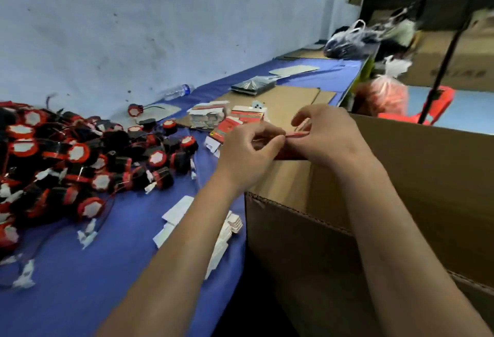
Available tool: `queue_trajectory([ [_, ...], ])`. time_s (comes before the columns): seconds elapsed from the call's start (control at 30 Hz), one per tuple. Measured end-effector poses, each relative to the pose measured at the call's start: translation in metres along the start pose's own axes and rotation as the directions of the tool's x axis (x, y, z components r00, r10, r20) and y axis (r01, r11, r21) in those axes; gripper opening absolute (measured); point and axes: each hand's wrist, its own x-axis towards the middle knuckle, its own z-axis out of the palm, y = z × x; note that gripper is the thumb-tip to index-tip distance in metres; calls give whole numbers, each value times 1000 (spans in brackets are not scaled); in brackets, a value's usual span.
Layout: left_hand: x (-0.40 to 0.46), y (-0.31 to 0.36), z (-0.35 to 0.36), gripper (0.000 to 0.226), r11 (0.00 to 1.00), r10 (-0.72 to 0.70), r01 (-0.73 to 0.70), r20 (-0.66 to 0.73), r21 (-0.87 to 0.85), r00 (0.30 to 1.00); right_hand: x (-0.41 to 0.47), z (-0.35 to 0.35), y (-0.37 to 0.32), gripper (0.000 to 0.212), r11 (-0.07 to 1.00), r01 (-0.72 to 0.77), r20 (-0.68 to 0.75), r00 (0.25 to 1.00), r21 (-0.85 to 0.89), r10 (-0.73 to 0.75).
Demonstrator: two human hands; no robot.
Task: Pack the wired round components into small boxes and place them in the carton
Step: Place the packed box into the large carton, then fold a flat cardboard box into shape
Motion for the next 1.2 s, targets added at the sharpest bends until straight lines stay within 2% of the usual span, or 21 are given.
queue_trajectory([
  [0.07,4,-8,29,13,986,-21,-17,222,165,975,2,3,20,28,966,-68,214,969,-249,124],
  [0.1,4,-13,38,13,959,-12,-74,299,274,954,2,13,23,27,946,-58,352,919,-320,176],
  [0.2,6,-21,42,11,886,-35,-119,321,447,946,6,39,20,38,927,79,652,733,-367,195],
  [0.27,5,-22,39,18,876,-55,-113,328,470,943,7,44,15,41,928,125,706,687,-350,173],
  [0.33,3,-19,37,12,873,-64,-126,366,472,929,7,44,13,42,932,137,727,667,-335,163],
  [0.4,0,-16,38,12,895,-37,-130,359,428,933,4,44,14,42,926,141,705,691,-349,160],
  [0.5,-9,-16,28,9,985,-16,-8,132,174,991,2,42,10,30,942,-12,469,865,-335,177],
  [0.57,-18,-25,10,8,994,-104,106,-64,29,993,4,42,-1,19,976,-103,125,984,-193,129],
  [0.63,-35,-48,-15,11,961,-274,277,-211,-16,938,1,49,-26,10,1000,9,-258,966,-7,-10],
  [0.67,-45,-61,-27,14,924,-374,382,-276,-27,885,-4,53,-42,7,988,140,-391,915,62,-105],
  [0.7,-57,-76,-40,16,870,-468,493,-355,-23,809,-10,62,-61,5,953,280,-444,873,119,-201],
  [0.73,-70,-90,-52,16,796,-547,605,-432,-4,717,-17,75,-78,5,905,391,-420,859,170,-292],
  [0.77,-83,-105,-64,15,707,-603,706,-497,27,623,-25,92,-92,9,869,446,-302,877,217,-374],
  [0.8,-97,-118,-74,13,621,-646,782,-528,58,552,-30,111,-103,19,870,437,-81,899,230,-430],
  [0.83,-108,-129,-81,16,546,-683,833,-526,91,506,-36,129,-110,35,900,398,212,877,179,-431],
  [0.87,-119,-137,-88,22,489,-711,860,-504,146,490,-40,147,-114,57,927,364,493,793,88,-358],
  [0.9,-126,-144,-94,23,451,-730,865,-468,218,498,-42,162,-114,78,939,344,676,694,-8,-248],
  [0.93,-130,-149,-99,18,427,-741,857,-432,287,514,-44,174,-111,93,942,327,760,630,-75,-159],
  [1.03,-125,-156,-110,17,432,-794,849,-318,305,518,-42,199,-102,102,931,327,791,607,-161,-76],
  [1.13,-113,-153,-112,20,423,-883,905,-205,45,423,-41,209,-108,102,919,353,789,609,-175,-84],
  [1.2,-112,-156,-112,24,426,-878,903,-269,-63,395,-42,209,-115,113,917,372,771,623,-144,-131],
])
